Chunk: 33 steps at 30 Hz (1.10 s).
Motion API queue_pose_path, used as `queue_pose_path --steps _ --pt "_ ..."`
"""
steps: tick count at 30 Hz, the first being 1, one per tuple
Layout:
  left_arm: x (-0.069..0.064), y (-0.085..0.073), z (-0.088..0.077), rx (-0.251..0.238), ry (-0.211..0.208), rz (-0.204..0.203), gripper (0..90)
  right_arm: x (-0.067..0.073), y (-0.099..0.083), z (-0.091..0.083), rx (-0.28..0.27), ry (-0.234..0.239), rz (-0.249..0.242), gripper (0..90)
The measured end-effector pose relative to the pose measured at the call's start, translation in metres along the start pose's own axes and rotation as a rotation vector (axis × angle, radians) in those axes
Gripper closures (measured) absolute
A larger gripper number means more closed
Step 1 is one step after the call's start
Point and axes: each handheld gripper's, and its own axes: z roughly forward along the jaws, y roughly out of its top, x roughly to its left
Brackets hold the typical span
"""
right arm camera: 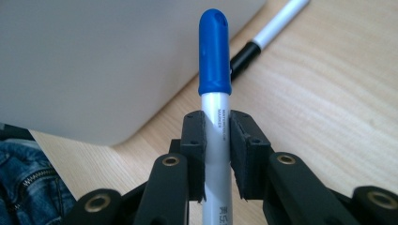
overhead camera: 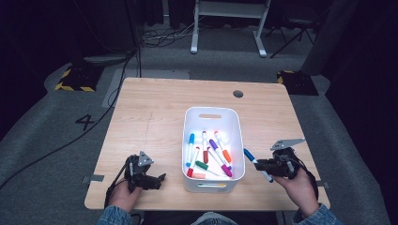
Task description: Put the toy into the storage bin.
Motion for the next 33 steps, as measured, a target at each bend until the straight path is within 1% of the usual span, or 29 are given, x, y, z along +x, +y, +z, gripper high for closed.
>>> queue_pose_path --steps 2,3,8,12,14,17,19,23,24,28,29,33 --pt "0.0 0.0 0.0 0.0 -0.001 0.0 0.0 0.0 0.004 -0.008 -0.027 -0.003 -0.012 76.9" --pt "0.0 0.0 0.0 0.0 -0.002 -0.001 0.0 0.0 0.004 -0.008 -0.027 -0.003 -0.012 76.9" --pt "0.0 0.0 0.0 0.0 -0.001 -0.002 0.0 0.003 0.011 -0.021 -0.066 0.003 -0.017 76.9" --pt "0.0 0.0 0.0 0.0 -0.003 -0.005 0.0 0.006 0.017 -0.03 -0.1 0.004 -0.035 76.9" --pt "0.0 0.0 0.0 0.0 -0.001 -0.001 0.0 0.008 0.021 -0.036 -0.114 0.007 -0.049 76.9" --pt "0.0 0.0 0.0 0.0 0.0 -0.001 0.0 0.011 0.026 -0.041 -0.121 0.013 -0.055 76.9" --pt "0.0 0.0 0.0 0.0 -0.002 0.0 0.0 0.014 0.031 -0.044 -0.129 0.015 -0.071 76.9" --pt "0.0 0.0 0.0 0.0 -0.001 0.0 0.0 0.021 0.039 -0.048 -0.149 0.031 -0.085 76.9" --pt "0.0 0.0 0.0 0.0 -0.001 -0.001 0.0 0.023 0.042 -0.048 -0.149 0.033 -0.099 76.9" --pt "0.0 0.0 0.0 -0.001 -0.002 -0.005 0.0 0.031 0.051 -0.047 -0.147 0.056 -0.117 76.9" --pt "0.0 0.0 0.0 0.0 0.0 0.0 0.0 0.033 0.054 -0.046 -0.147 0.062 -0.129 77.0" --pt "0.0 0.0 0.0 0.0 0.0 0.0 0.0 0.044 0.065 -0.043 -0.145 0.092 -0.148 77.0"
